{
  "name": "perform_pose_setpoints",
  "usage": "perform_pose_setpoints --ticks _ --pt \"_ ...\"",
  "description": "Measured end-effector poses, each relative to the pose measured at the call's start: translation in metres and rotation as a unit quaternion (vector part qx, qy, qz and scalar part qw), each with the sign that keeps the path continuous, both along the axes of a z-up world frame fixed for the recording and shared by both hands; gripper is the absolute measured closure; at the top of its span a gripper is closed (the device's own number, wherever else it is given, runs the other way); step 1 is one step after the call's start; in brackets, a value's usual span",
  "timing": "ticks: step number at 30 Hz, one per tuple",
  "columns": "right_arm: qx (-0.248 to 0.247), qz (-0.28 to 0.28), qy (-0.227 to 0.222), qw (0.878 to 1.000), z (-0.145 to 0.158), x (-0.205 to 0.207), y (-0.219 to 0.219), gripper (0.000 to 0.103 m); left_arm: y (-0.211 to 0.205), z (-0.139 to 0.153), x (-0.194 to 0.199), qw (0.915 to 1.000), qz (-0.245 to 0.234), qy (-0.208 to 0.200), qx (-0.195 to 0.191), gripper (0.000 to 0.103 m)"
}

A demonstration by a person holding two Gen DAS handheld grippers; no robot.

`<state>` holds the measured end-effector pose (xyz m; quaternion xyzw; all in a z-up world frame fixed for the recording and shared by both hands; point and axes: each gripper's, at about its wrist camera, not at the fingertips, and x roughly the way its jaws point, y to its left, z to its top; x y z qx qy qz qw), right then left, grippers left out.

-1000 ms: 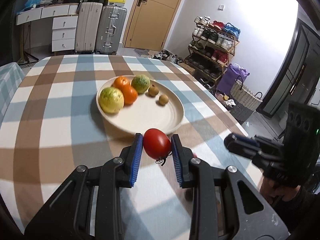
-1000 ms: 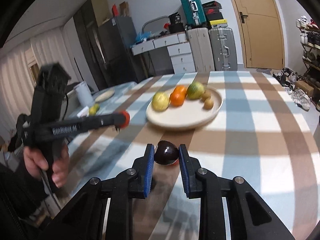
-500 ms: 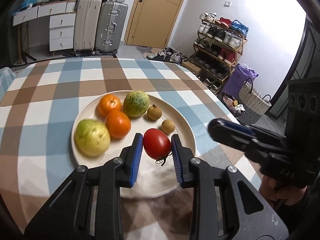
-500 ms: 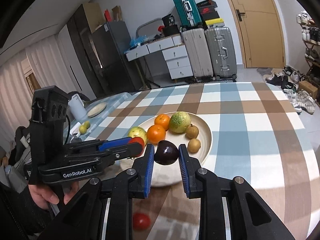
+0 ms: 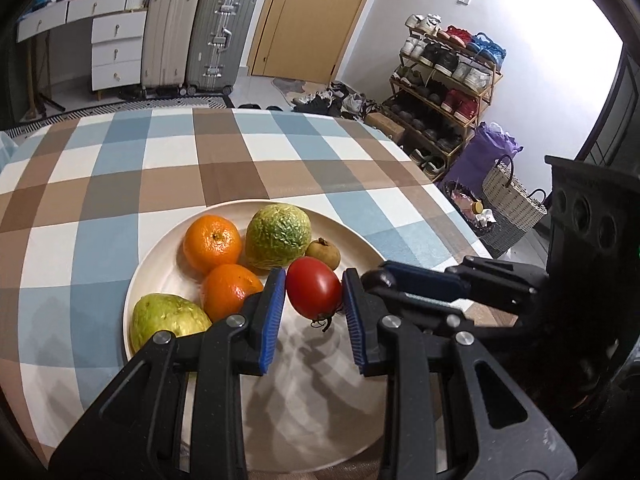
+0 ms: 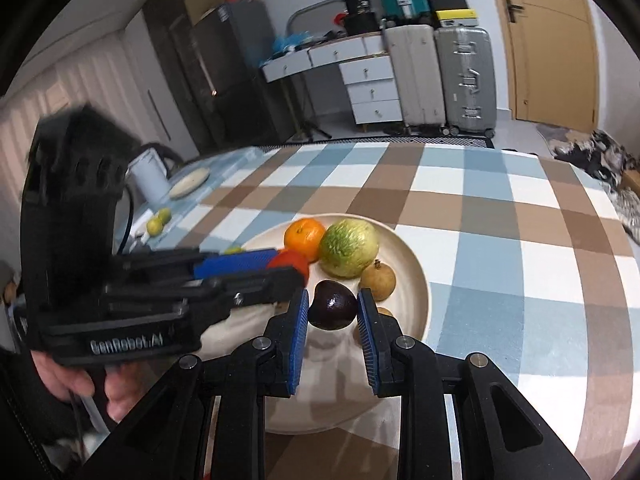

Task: Organize fruits
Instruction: 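Carry the tomato and plum onto the white plate and open both tools, then withdraw both tools from the plate toward the remaining fruit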

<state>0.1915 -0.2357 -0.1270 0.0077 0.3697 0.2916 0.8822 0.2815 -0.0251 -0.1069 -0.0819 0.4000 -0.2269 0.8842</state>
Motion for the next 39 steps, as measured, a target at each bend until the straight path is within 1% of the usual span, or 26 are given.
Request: perform_pose_setpoints --ticks 3,6,9,13,18,20,21,22,23,24,25,26,27,28,29,30,32,34,35,37,39 --pt "-0.014 0.008 0.0 1.0 -0.006 0.002 0.005 0.078 -0.001 -0.006 0.004 0.9999 0.001 0.011 0.005 0.077" --pt "-0.025 0.011 0.002 1.0 -0.01 0.004 0.007 0.078 0.003 -0.011 0.01 0.9996 0.003 0.027 -0.01 0.077" --pt "-0.031 0.018 -0.001 0.999 -0.011 0.006 0.009 0.078 0.003 -0.012 0.012 0.9995 0.007 0.029 -0.011 0.077" --pt "-0.038 0.022 -0.002 0.999 -0.013 0.011 0.012 0.078 0.007 -0.012 0.015 0.9991 0.008 0.034 -0.025 0.077" --pt "-0.024 0.014 0.0 1.0 -0.014 0.016 0.01 0.078 0.013 -0.009 0.015 0.9982 0.014 0.036 -0.046 0.077" --pt "-0.025 0.01 0.005 1.0 -0.015 0.019 0.011 0.076 0.013 -0.006 0.012 0.9983 0.01 0.032 -0.048 0.077" --pt "-0.026 0.006 0.006 1.0 -0.015 0.02 0.011 0.066 0.014 -0.003 0.009 0.9985 0.011 0.028 -0.046 0.076" --pt "-0.025 0.002 0.006 1.0 -0.015 0.02 0.01 0.053 0.015 0.001 0.005 0.9986 0.012 0.021 -0.047 0.075" --pt "-0.017 0.0 0.003 1.0 -0.014 0.02 0.007 0.05 0.017 0.004 0.003 0.9985 0.012 0.018 -0.05 0.074" --pt "-0.01 -0.003 0.0 1.0 -0.011 0.018 0.005 0.049 0.019 0.007 0.0 0.9984 0.015 0.016 -0.051 0.07" --pt "-0.006 -0.007 -0.003 1.0 -0.008 0.016 0.003 0.049 0.021 0.01 -0.003 0.9984 0.02 0.014 -0.052 0.062" --pt "-0.001 -0.013 -0.008 1.0 -0.004 0.013 -0.001 0.049 0.024 0.014 -0.007 0.9983 0.024 0.011 -0.051 0.057" --pt "0.003 -0.017 -0.013 1.0 -0.001 0.009 -0.003 0.047 0.027 0.017 -0.012 0.9981 0.029 0.009 -0.053 0.049" --pt "0.007 -0.021 -0.018 1.0 0.003 0.006 -0.006 0.042 0.029 0.019 -0.016 0.9979 0.029 0.008 -0.057 0.046" --pt "0.013 -0.026 -0.024 0.999 0.007 0.001 -0.009 0.039 0.031 0.023 -0.021 0.9978 0.026 0.007 -0.061 0.046" --pt "0.017 -0.031 -0.032 0.999 0.011 -0.005 -0.013 0.034 0.031 0.026 -0.027 0.998 0.027 0.004 -0.058 0.045" --pt "0.019 -0.042 -0.047 0.998 0.019 -0.015 -0.018 0.032 0.032 0.035 -0.041 0.9986 0.03 -0.011 -0.043 0.04" --pt "0.025 -0.047 -0.056 0.997 0.027 -0.027 -0.023 0.031 0.033 0.043 -0.054 0.9985 0.032 -0.027 -0.036 0.023" --pt "0.027 -0.053 -0.061 0.996 0.031 -0.034 -0.026 0.028 0.033 0.048 -0.063 0.9982 0.034 -0.038 -0.03 0.02" --pt "0.027 -0.064 -0.071 0.995 0.036 -0.046 -0.029 0.017 0.033 0.057 -0.078 0.9975 0.037 -0.057 -0.017 0.019" --pt "0.031 -0.071 -0.083 0.994 0.042 -0.06 -0.033 0.014 0.031 0.064 -0.095 0.9964 0.042 -0.074 0.003 0.017"
